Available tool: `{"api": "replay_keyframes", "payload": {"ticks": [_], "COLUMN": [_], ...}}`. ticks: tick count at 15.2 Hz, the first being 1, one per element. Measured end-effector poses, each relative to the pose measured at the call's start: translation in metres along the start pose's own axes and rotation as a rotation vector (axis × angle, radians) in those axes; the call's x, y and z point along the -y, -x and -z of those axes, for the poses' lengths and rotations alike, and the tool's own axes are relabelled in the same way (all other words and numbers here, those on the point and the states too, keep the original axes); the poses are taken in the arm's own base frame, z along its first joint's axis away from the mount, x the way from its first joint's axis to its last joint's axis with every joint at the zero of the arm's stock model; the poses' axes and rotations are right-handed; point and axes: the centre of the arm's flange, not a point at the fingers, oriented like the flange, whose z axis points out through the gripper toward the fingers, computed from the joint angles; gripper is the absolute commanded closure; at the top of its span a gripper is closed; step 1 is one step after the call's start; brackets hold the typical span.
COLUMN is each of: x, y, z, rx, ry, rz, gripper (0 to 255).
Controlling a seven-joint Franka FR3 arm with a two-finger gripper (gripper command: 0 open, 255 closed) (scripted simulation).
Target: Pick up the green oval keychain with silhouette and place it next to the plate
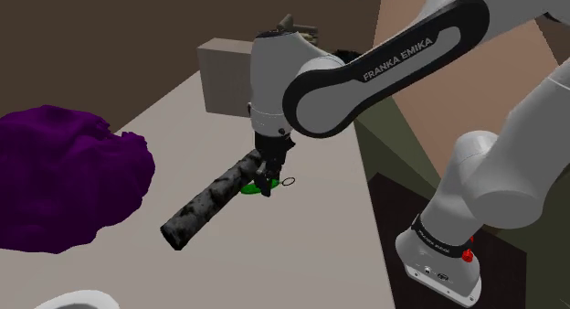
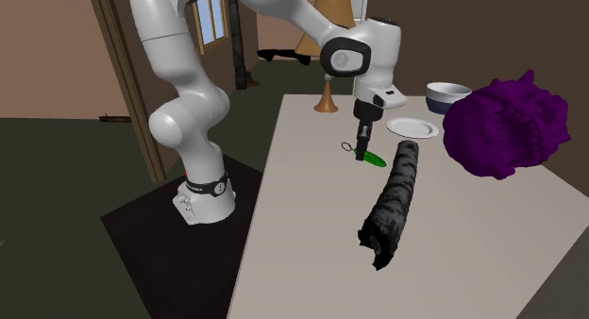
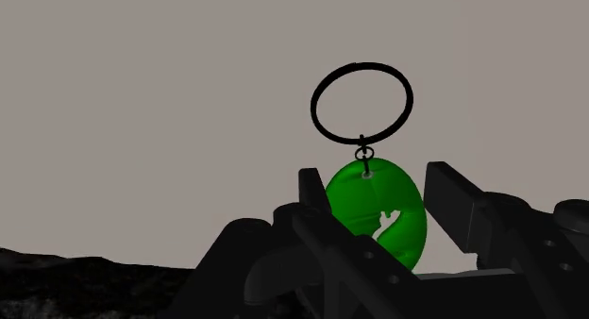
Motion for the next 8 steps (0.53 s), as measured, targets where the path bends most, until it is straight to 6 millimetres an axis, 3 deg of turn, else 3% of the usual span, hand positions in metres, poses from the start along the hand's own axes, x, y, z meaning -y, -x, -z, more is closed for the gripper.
{"api": "replay_keyframes", "payload": {"ticks": [8], "x": [0.062], "y": [-0.085], "z": [0.002], "rx": [0.003], "ry": [0.000], "rz": [0.002], "gripper": [255]}}
